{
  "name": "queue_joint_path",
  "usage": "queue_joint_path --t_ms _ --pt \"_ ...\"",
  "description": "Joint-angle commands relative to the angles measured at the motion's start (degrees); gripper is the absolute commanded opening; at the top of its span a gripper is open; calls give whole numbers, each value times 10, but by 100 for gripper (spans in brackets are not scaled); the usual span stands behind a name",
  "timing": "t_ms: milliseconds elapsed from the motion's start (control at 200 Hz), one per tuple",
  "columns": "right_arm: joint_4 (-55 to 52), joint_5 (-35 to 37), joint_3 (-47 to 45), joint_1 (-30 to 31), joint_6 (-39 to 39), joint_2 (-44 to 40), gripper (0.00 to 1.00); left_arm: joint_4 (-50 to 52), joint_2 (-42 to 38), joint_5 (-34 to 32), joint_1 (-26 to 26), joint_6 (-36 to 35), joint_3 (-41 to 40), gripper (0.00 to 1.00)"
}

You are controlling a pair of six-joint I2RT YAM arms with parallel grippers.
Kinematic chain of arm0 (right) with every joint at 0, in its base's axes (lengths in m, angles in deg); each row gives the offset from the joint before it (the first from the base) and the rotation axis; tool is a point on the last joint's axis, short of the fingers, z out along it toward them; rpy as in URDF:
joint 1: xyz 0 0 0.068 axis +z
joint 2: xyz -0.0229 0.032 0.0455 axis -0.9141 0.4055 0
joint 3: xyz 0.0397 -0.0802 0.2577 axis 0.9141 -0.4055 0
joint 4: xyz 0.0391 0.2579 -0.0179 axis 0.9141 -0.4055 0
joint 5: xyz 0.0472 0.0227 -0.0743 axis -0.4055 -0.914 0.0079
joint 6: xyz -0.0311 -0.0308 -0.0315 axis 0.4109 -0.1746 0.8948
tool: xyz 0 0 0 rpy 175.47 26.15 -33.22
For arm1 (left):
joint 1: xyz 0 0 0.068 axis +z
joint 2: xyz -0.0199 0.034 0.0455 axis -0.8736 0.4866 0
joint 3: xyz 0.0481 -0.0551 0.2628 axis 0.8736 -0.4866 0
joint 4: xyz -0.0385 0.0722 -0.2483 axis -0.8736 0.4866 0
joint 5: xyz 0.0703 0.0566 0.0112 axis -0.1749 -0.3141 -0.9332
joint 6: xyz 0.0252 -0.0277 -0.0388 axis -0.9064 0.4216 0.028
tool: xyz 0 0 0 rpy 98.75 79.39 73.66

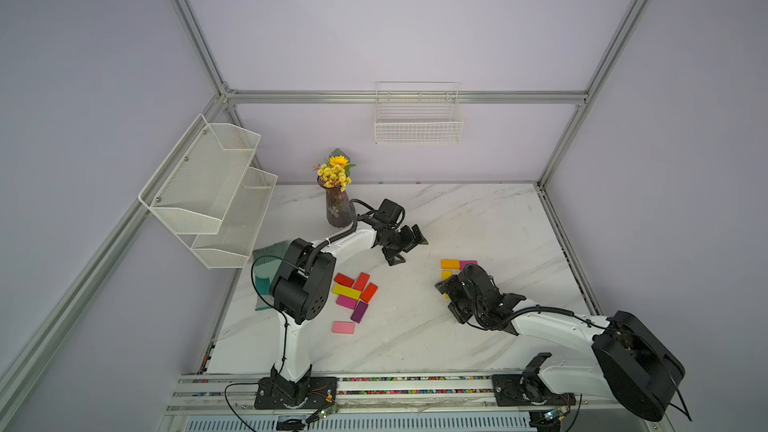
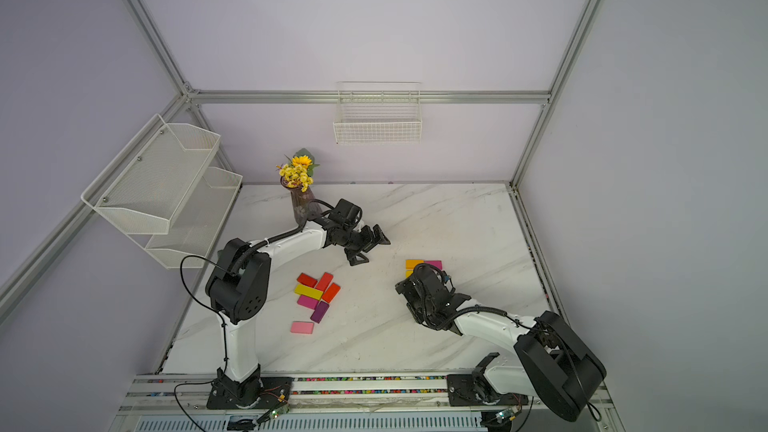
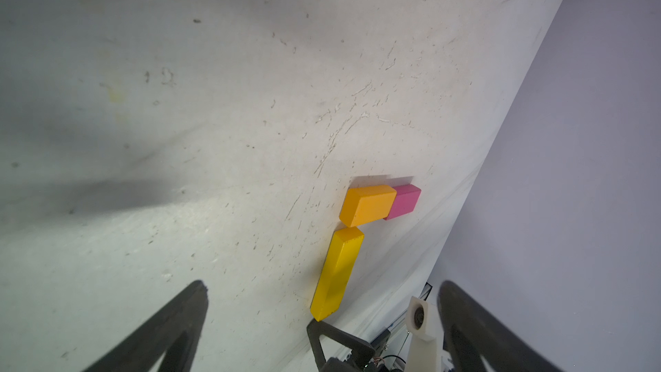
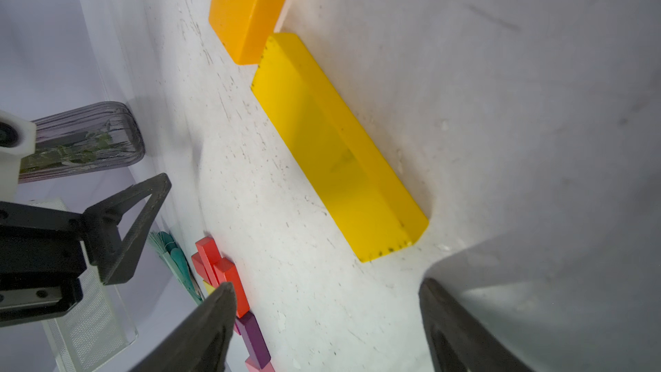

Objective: Assemble the letter c with building blocks
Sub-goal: Assemble the building block at the center of the board.

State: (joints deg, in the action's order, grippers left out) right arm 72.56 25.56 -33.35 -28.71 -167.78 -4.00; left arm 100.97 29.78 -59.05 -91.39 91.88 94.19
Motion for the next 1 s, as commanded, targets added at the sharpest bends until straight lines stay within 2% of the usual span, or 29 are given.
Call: queue_joint_path --t_ms 0,995 --pt "-15 20 -4 2 -30 6 83 -5 -9 19 3 -13 16 100" --pt "8 2 9 -32 -7 35 82 -10 0 23 3 -11 21 100"
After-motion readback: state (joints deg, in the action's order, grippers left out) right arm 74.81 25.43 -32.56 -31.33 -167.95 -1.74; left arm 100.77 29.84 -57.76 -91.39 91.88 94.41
